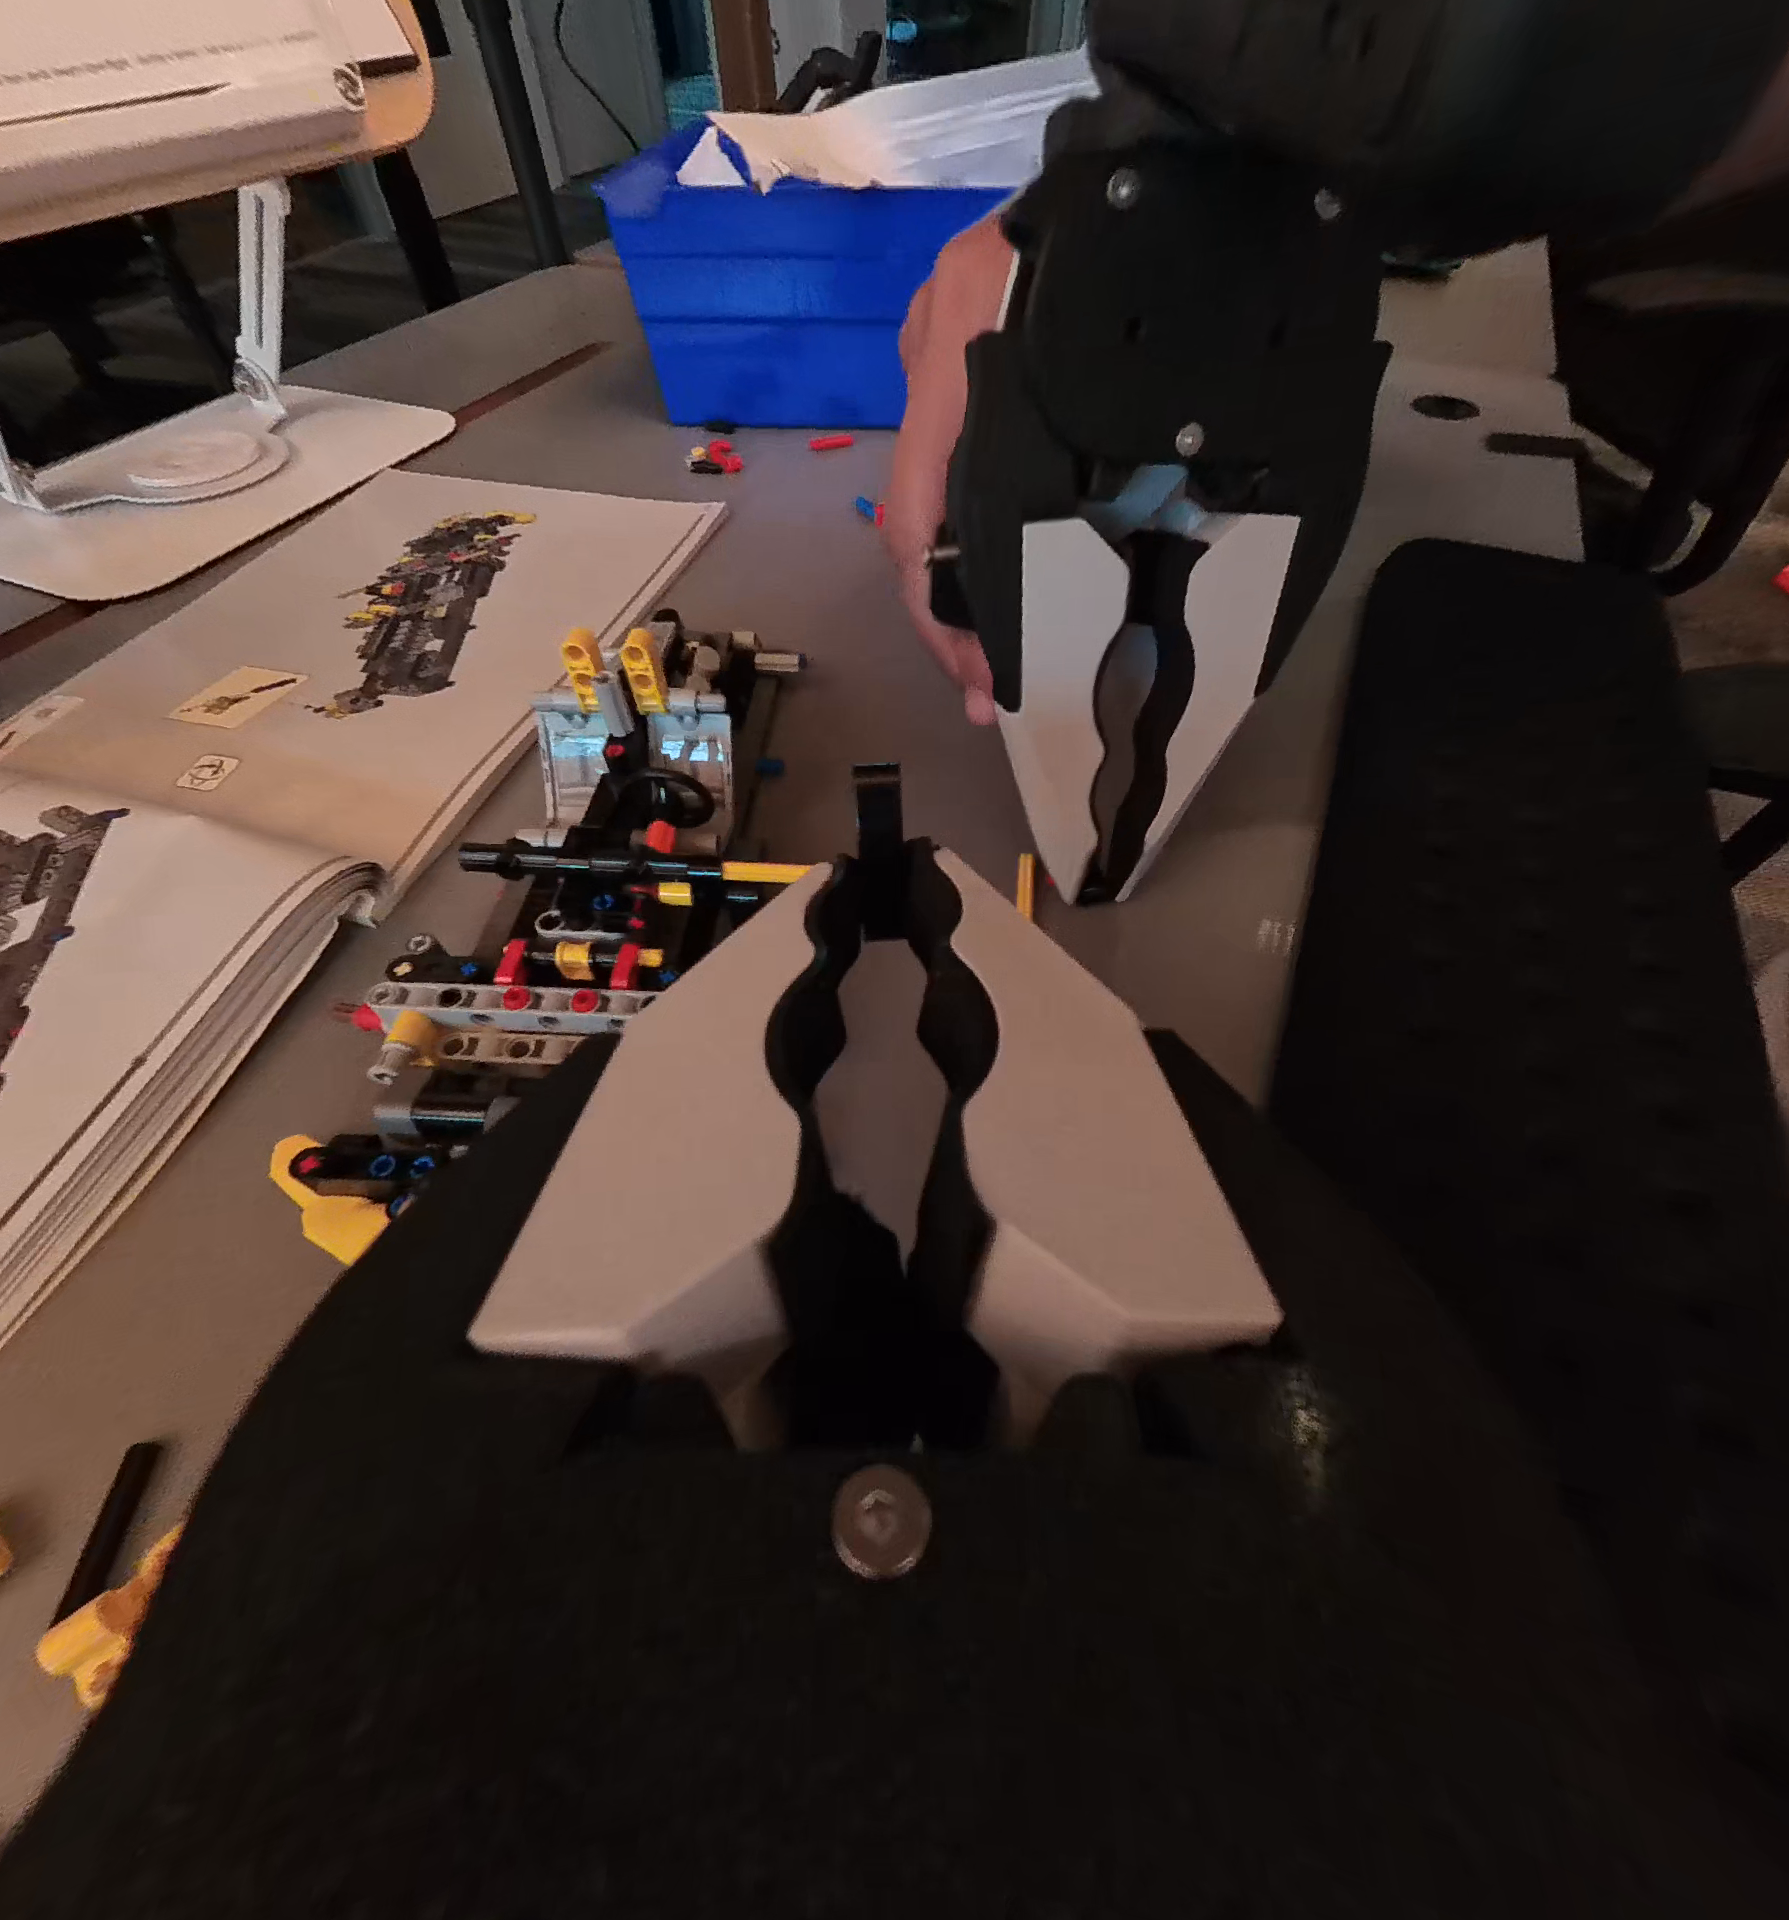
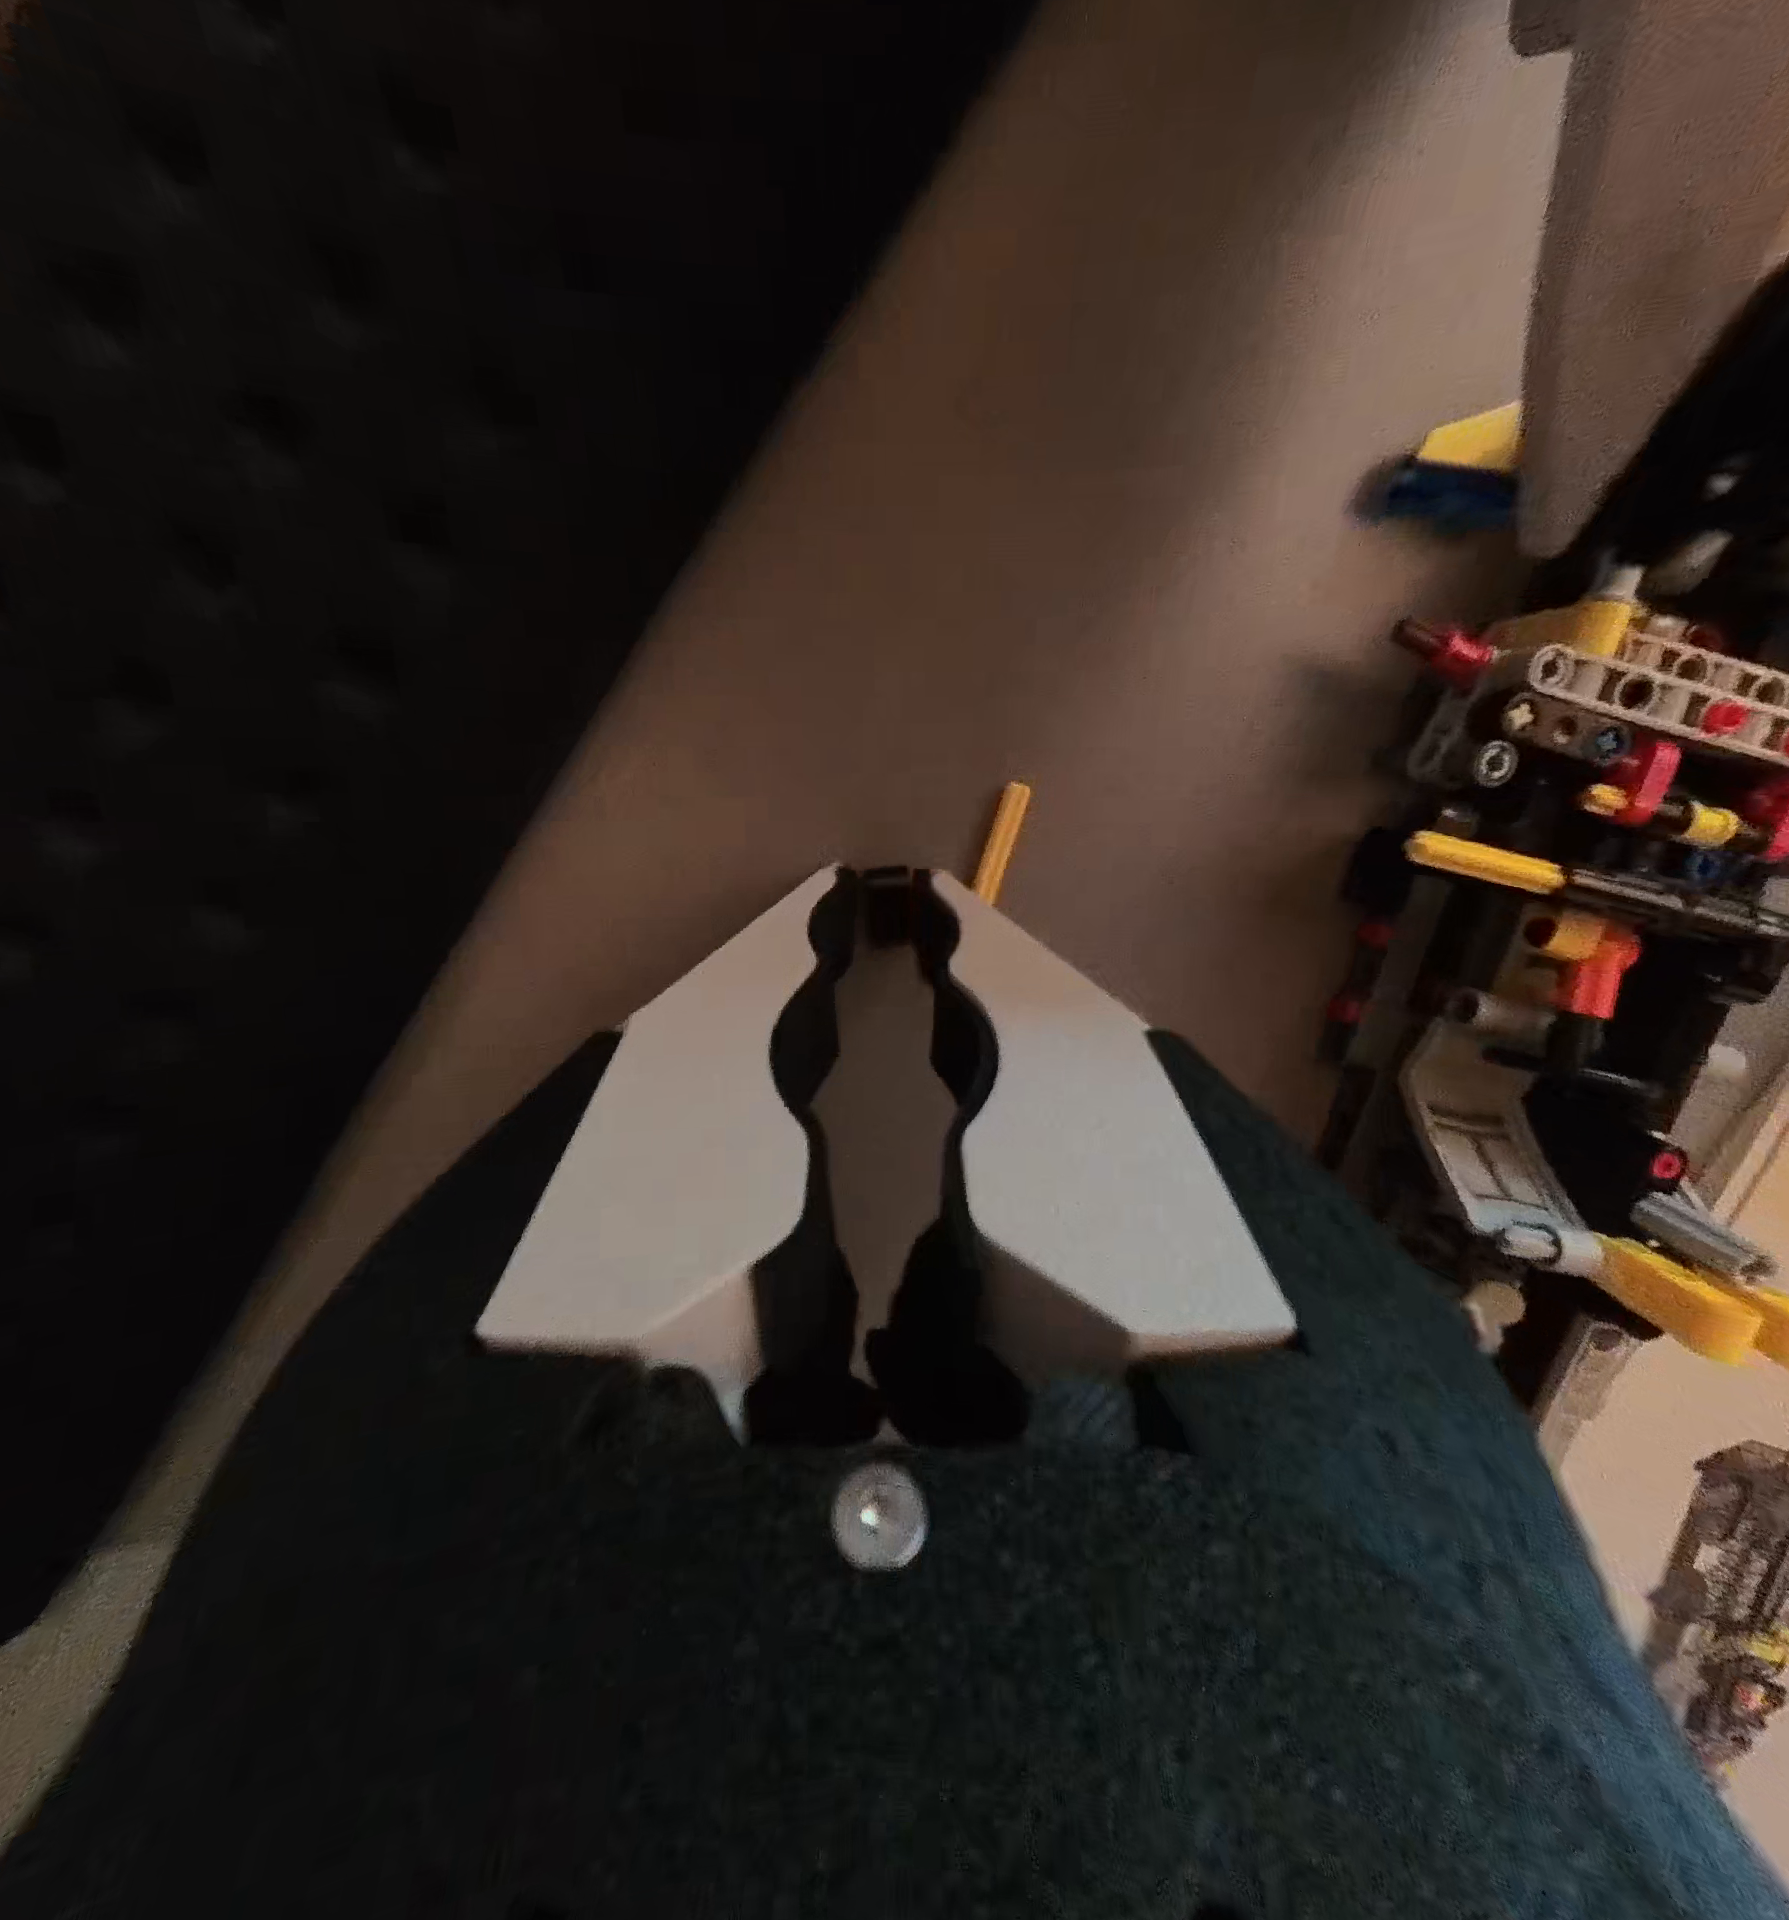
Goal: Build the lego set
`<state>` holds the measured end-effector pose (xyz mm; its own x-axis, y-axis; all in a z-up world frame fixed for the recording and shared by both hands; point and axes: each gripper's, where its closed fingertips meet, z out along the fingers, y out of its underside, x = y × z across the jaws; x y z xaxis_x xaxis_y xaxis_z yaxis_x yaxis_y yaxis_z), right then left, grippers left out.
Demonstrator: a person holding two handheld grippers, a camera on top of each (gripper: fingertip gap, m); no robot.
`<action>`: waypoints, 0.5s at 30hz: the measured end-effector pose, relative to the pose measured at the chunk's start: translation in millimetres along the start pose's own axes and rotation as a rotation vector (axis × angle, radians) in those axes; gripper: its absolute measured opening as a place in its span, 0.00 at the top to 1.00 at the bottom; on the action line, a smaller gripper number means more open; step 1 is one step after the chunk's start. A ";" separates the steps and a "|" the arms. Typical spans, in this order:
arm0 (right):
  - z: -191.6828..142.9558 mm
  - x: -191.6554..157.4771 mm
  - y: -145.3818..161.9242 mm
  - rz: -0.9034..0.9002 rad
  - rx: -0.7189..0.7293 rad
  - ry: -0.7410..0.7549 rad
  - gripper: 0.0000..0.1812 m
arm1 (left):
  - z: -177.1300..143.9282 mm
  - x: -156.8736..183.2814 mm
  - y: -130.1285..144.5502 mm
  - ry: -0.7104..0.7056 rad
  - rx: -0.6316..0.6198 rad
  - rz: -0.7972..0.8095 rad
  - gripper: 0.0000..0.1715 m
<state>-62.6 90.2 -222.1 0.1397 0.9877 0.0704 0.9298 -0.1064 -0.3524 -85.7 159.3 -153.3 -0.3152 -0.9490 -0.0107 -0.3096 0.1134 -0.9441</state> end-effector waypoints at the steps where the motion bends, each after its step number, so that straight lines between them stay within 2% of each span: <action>1: 0.1 -1.8 0.1 0.008 0.007 -0.012 0.96 | 0.0 0.2 0.0 0.004 0.000 -0.004 0.97; 6: -0.2 -1.7 0.7 0.086 0.056 -0.009 0.96 | 0.0 5.0 -1.1 0.033 0.005 -0.008 0.97; 9: -3.0 6.0 -1.5 0.159 0.088 0.049 0.96 | -2.8 6.9 -6.9 0.073 0.044 -0.070 0.97; 11: -25.6 23.2 -25.4 0.277 0.294 0.116 0.96 | -7.0 7.2 -13.9 0.114 0.091 -0.138 0.97; 12: -46.2 32.2 -43.5 0.367 0.460 0.121 0.96 | -9.5 7.9 -17.9 0.141 0.118 -0.174 0.97; 15: -126.4 56.7 -92.8 0.580 1.143 0.122 0.96 | -16.4 10.7 -29.7 0.232 0.197 -0.289 0.97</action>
<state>-97.9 141.5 -67.4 0.5095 0.8071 -0.2983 -0.0865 -0.2968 -0.9510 -94.5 150.6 -120.0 -0.4411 -0.8397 0.3168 -0.2447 -0.2271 -0.9426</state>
